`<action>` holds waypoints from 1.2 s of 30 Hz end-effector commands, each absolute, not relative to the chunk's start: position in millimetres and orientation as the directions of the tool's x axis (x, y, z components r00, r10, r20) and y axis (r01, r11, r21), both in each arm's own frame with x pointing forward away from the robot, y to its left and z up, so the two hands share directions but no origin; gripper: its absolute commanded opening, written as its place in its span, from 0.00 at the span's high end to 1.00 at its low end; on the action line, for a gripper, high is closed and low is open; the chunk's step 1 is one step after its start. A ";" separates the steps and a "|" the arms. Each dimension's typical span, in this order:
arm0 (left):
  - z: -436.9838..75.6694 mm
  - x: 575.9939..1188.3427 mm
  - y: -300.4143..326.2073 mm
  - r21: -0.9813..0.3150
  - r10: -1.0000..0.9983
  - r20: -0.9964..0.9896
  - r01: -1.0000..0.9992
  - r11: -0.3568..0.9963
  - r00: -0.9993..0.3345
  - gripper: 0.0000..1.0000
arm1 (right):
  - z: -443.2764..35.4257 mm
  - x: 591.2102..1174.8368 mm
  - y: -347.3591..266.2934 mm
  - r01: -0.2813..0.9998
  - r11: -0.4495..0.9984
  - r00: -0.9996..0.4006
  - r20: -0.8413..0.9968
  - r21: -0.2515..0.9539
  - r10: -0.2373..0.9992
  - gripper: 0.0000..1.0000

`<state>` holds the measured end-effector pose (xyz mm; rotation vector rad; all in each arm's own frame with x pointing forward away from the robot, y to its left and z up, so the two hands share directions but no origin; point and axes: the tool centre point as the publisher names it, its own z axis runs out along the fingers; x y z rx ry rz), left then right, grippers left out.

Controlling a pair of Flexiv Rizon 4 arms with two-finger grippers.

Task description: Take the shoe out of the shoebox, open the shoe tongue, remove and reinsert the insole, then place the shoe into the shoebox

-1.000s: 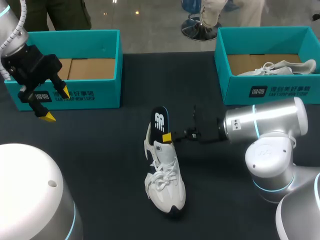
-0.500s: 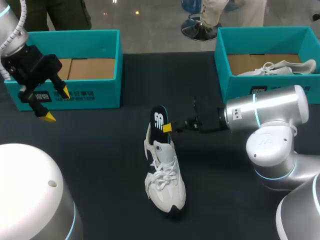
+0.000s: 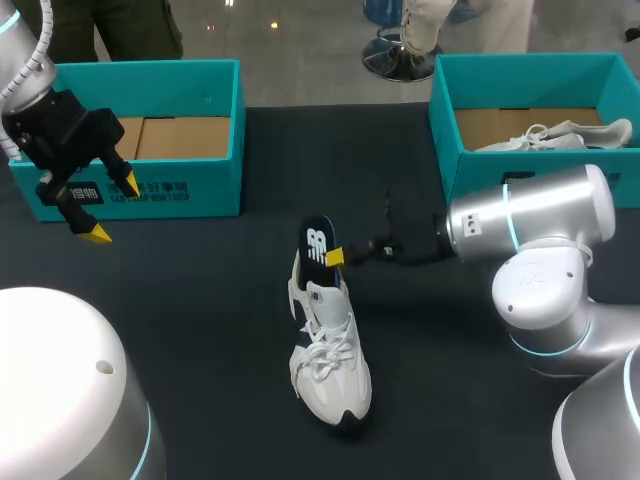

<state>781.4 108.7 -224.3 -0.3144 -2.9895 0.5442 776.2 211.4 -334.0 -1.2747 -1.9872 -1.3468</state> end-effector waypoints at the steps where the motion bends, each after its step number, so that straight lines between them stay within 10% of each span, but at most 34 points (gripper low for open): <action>1: -224.2 780.9 109.3 -0.356 0.216 0.048 0.186 0.916 -0.975 0.00 | -341.0 768.2 214.3 0.864 0.097 -0.481 0.750 0.495 0.454 1.00; 17: -224.2 780.9 109.3 -0.356 0.216 0.048 0.186 0.916 -0.975 0.00 | -353.3 751.2 217.0 0.884 0.073 -0.443 0.778 0.462 0.446 1.00; 24: -224.2 780.9 109.3 -0.356 0.216 0.048 0.186 0.916 -0.975 0.00 | -345.8 761.5 215.4 0.878 0.076 -0.455 0.770 0.473 0.447 0.70; 36: -224.2 780.9 109.3 -0.356 0.216 0.048 0.186 0.916 -0.975 0.00 | -341.6 780.3 215.1 0.869 0.092 -0.473 0.759 0.487 0.446 0.71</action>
